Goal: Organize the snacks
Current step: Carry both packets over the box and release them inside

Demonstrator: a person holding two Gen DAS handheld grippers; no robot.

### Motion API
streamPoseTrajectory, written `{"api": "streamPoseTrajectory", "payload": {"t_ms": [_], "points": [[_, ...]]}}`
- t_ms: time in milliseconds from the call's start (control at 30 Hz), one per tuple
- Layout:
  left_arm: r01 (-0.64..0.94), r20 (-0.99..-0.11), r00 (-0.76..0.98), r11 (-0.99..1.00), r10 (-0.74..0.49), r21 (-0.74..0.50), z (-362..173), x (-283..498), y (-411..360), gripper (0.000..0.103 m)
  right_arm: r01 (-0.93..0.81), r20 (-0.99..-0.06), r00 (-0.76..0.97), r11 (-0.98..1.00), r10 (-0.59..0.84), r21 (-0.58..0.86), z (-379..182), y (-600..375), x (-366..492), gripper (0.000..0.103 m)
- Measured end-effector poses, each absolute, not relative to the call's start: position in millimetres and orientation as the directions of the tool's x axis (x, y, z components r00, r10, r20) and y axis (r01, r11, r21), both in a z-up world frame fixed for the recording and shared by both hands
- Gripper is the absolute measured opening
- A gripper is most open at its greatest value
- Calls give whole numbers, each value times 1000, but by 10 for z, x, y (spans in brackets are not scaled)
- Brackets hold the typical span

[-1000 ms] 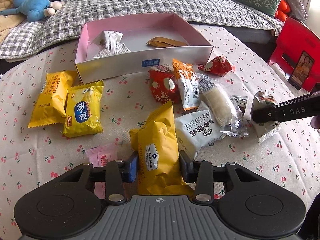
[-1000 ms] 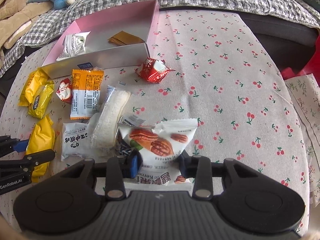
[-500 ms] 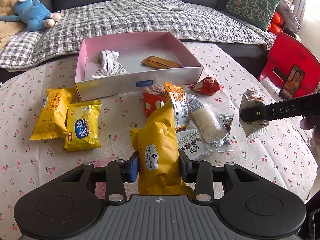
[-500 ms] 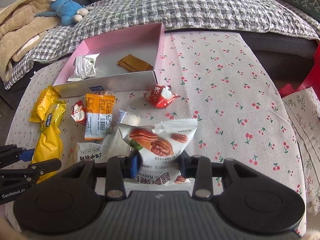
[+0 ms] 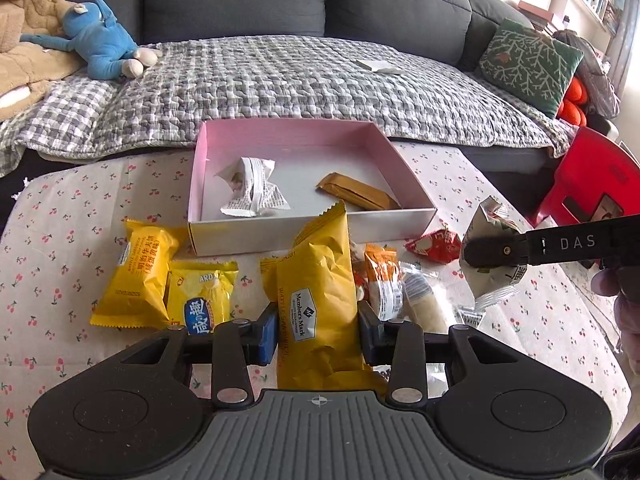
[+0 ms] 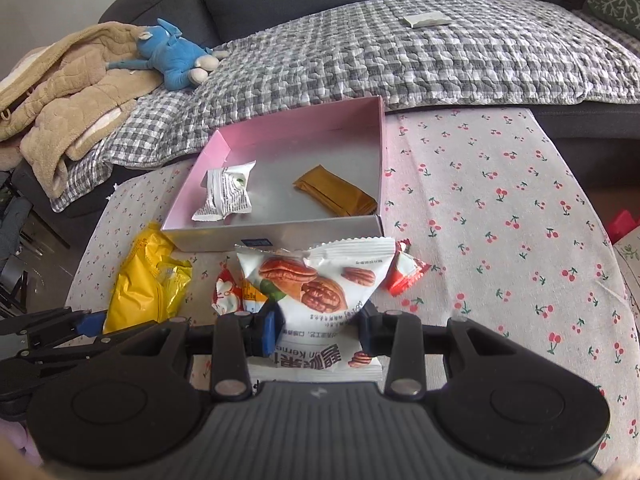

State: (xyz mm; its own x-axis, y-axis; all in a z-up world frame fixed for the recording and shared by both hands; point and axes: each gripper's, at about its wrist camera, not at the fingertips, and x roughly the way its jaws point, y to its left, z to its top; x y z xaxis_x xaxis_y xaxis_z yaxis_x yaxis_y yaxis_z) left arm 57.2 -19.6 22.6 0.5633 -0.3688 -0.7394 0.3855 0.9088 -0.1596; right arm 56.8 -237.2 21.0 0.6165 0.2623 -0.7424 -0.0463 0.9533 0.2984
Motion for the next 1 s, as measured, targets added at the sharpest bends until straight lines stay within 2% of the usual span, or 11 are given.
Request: {"api": "streamPoseTrajectory", "payload": {"t_ms": [167, 433, 800, 900, 967, 1000], "points": [[352, -735, 573, 918, -364, -181, 263, 892, -267, 37, -67, -694, 666, 949, 272, 308, 243, -2336, 856, 35], [287, -739, 570, 930, -359, -231, 230, 1487, -432, 37, -57, -689, 677, 952, 259, 301, 176, -2421, 1278, 35], [258, -726, 619, 951, -300, -173, 102, 2019, -741, 37, -4, -685, 683, 940, 252, 341, 23, -2524, 1660, 35], [269, -705, 640, 948, -306, -167, 72, 2075, -782, 38, 13, -671, 698, 932, 251, 362, 32, -2567, 1685, 42], [273, -689, 664, 952, -290, -137, 66, 2072, -816, 40, 19, -656, 712, 927, 252, 376, 47, -2596, 1673, 59], [275, -686, 670, 954, -282, -124, 69, 2071, -834, 40, 19, -654, 714, 926, 251, 376, 54, -2600, 1663, 61]]}}
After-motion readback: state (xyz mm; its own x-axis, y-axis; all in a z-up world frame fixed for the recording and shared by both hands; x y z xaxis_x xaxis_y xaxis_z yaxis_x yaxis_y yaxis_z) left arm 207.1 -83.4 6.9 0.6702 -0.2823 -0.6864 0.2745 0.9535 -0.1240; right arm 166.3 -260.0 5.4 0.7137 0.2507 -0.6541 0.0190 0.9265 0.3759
